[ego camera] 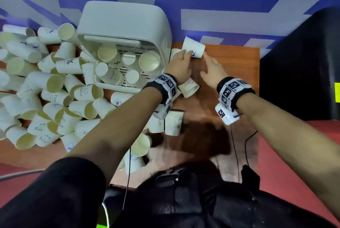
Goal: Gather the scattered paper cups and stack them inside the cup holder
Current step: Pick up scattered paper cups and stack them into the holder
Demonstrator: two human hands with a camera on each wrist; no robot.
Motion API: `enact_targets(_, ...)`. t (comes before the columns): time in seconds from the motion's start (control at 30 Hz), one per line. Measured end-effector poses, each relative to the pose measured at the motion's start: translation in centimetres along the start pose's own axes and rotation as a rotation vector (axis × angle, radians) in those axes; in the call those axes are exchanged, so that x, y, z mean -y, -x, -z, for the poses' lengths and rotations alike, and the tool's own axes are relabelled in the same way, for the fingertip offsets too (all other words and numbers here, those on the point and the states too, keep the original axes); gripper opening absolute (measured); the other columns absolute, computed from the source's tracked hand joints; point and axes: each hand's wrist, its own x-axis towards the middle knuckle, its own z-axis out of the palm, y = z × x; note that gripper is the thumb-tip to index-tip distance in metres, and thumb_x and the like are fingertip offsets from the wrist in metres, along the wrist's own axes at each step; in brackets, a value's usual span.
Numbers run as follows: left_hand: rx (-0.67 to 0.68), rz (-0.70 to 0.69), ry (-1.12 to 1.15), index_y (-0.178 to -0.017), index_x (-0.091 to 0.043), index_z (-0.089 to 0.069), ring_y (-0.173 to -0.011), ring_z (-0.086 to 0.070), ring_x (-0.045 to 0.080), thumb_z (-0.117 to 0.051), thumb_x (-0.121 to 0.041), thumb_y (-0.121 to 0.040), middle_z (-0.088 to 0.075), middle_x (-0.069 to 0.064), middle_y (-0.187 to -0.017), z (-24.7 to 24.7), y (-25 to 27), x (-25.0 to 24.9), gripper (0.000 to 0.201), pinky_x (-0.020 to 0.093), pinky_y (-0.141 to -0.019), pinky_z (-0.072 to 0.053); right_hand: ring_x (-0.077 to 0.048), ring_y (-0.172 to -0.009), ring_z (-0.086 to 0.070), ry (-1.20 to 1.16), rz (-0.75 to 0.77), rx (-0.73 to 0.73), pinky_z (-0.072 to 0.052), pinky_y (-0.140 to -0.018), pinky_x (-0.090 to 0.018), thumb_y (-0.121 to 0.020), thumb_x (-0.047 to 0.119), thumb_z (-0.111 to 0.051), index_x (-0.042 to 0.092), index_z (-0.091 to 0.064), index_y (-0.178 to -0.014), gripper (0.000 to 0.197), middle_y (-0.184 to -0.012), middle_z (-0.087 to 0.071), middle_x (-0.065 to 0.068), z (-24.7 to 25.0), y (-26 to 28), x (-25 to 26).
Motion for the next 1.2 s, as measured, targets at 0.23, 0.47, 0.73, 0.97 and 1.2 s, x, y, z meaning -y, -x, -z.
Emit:
enact_targets(0.23, 0.068, 0.135, -0.118, -0.152, -0.007, -0.004, -0.147, 0.000, 0.034, -0.047, -0.016, -0.091, -0.003, 0.022, -0.158, -1.2, -4.2, 0.8, 0.075, 0.042, -0.120, -0.010, -0.035, -0.143, -0.018, -0.091, -0.169, 0.020, -0.022, -0.116, -0.042, -0.095, 0.017, -0.048, 0.010, -0.004, -0.152, 0.072, -0.157, -0.013, -0.013, -1.1, -4.0, -0.7)
enact_targets(0.47, 0.076, 0.143, -0.093, -0.152, -0.007, -0.004, -0.147, -0.001, 0.030, -0.046, -0.016, -0.092, -0.007, 0.017, -0.159, -1.7, -4.9, 1.2, 0.074, 0.041, -0.120, -0.011, -0.034, -0.142, -0.021, -0.131, -0.215, 0.068, -0.024, -0.115, -0.043, -0.091, 0.021, -0.053, 0.016, -0.017, -0.151, 0.069, -0.156, -0.017, -0.013, -1.8, -6.2, -1.0)
enact_targets(0.73, -0.058, 0.081, -0.015, -0.151, -0.007, -0.013, -0.143, -0.017, 0.033, -0.048, -0.017, -0.092, -0.021, 0.019, -0.154, -1.1, -3.4, 0.1, 0.069, 0.036, -0.118, -0.012, -0.026, -0.139, -0.030, -0.302, -0.135, -0.089, -0.026, -0.111, -0.031, -0.090, 0.012, -0.052, 0.028, -0.030, -0.147, 0.063, -0.153, -0.027, -0.010, -1.4, -4.0, -2.2)
enact_targets(0.97, -0.178, -0.065, 0.094, -0.150, -0.008, -0.021, -0.139, -0.030, 0.032, -0.049, -0.012, -0.090, -0.024, 0.017, -0.155, 0.4, -0.2, -2.5, 0.066, 0.034, -0.113, -0.024, -0.024, -0.142, -0.024, -0.335, -0.079, -0.223, -0.021, -0.115, -0.031, -0.089, 0.009, -0.049, 0.027, -0.030, -0.148, 0.064, -0.154, -0.025, -0.010, 0.3, 0.5, -2.4)
enact_targets(1.2, -0.280, -0.113, 0.170, -0.149, -0.009, -0.024, -0.137, -0.034, 0.029, -0.049, -0.012, -0.092, -0.025, 0.014, -0.154, 2.1, 4.5, -3.4, 0.062, 0.033, -0.110, -0.030, -0.020, -0.141, -0.027, -0.331, 0.014, -0.315, -0.020, -0.113, -0.026, -0.091, 0.012, -0.048, 0.024, -0.033, -0.147, 0.059, -0.154, -0.027, -0.007, 0.9, 5.0, -0.7)
